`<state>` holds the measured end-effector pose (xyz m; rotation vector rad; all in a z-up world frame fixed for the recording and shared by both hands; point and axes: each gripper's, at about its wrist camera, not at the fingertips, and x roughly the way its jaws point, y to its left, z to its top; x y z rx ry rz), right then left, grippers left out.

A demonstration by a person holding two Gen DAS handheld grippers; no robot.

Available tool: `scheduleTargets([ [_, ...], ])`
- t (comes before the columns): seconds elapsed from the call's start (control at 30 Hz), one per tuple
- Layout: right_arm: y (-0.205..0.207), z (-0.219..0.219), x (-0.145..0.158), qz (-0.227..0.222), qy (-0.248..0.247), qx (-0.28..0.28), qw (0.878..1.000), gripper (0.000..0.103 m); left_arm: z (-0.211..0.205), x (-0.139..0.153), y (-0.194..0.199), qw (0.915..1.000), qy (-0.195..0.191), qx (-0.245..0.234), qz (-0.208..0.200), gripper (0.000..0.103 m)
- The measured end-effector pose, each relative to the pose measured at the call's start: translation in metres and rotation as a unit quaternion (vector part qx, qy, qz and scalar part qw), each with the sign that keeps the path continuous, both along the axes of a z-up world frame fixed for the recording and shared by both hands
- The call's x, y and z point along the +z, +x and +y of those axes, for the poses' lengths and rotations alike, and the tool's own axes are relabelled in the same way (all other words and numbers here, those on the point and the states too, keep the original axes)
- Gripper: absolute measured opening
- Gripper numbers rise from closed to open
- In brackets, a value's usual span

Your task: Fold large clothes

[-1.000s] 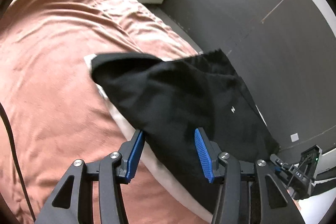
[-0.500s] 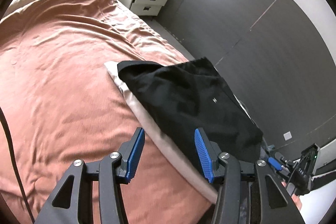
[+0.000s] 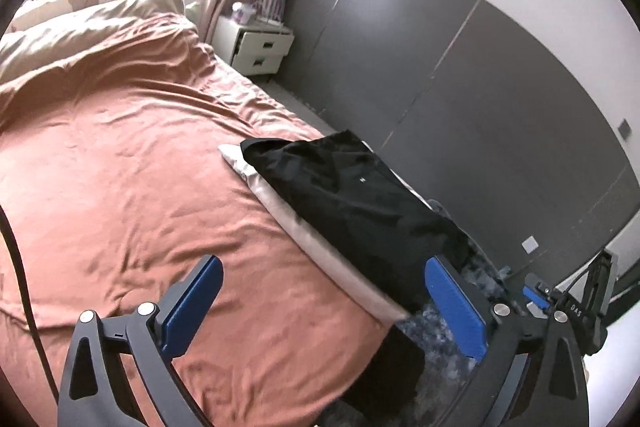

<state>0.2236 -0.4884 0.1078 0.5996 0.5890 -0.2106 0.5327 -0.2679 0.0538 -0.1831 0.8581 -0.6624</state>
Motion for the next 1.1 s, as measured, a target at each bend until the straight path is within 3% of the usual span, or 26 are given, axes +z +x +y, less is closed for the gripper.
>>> scheduleTargets([
  [0.07,-0.017,0.019,0.004,-0.004,-0.014,-0.003,1.0,0.103,0.014,0.006,-0.019,0.9999,-0.003,-0.002,-0.013,0.102],
  [0.17,-0.038,0.044,0.008,-0.005,-0.041,-0.007,0.999,0.103,0.034,0.013,-0.049,0.9995,-0.007,-0.006,-0.031,0.102],
  [0.53,-0.101,0.1,0.015,-0.018,-0.064,0.027,0.997,0.103,0.108,0.033,-0.145,0.9967,-0.027,0.011,-0.076,0.102],
  [1.1,-0.2,0.135,0.009,-0.059,-0.106,0.094,0.988,0.103,0.194,0.049,-0.318,0.9767,0.023,0.11,-0.182,0.102],
])
